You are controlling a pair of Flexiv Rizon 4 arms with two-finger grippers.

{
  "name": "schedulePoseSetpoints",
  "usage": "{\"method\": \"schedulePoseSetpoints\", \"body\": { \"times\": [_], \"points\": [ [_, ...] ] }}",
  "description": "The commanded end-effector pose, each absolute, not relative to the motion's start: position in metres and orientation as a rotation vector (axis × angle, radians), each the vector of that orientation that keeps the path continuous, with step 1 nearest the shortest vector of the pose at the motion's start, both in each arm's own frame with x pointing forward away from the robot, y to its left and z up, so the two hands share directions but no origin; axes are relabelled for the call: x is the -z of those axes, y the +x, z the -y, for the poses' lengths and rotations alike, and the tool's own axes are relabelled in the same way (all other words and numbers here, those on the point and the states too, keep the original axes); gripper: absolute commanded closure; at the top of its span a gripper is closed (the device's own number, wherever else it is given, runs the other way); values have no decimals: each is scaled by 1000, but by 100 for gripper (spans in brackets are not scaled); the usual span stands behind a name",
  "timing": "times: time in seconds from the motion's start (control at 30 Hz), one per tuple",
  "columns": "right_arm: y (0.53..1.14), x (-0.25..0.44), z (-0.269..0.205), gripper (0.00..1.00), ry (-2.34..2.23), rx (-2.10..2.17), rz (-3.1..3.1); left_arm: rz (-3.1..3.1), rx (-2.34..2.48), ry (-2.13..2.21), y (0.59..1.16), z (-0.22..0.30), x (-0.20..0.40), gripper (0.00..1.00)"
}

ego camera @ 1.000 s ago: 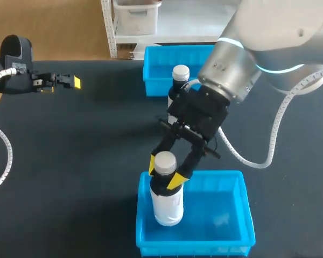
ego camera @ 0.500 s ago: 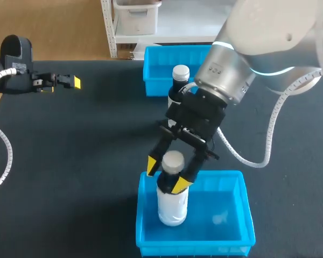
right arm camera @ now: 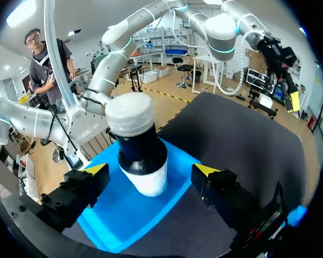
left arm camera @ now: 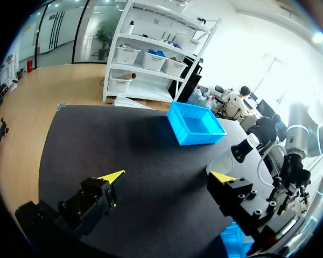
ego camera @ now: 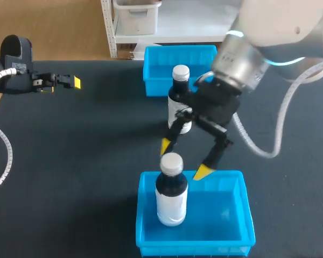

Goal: Pick up the bottle, and place it in the far bin if it is heavy, or in the near bin if it is light.

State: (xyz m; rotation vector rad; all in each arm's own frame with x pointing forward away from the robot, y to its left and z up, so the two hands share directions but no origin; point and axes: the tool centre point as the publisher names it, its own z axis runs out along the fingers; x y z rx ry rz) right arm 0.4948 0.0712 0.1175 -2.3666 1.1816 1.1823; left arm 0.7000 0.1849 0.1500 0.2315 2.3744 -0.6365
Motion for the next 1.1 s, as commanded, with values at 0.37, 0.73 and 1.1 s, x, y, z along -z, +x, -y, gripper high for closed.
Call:
{"method": "schedulePoseSetpoints", "body": {
  "times": [0.37, 0.73, 1.1],
  "points": [
    [618, -127, 51, 0, -1895, -921, -1694, -2374, 636, 231, 700, -185, -150, 0],
    [708, -132, 53, 0, -1622, -835, -1852, -2374, 636, 231, 700, -185, -150, 0],
    [734, -139, 11, 0, -1668, -868, -1811, -2374, 636, 231, 700, -185, -150, 0]
  ]
}}
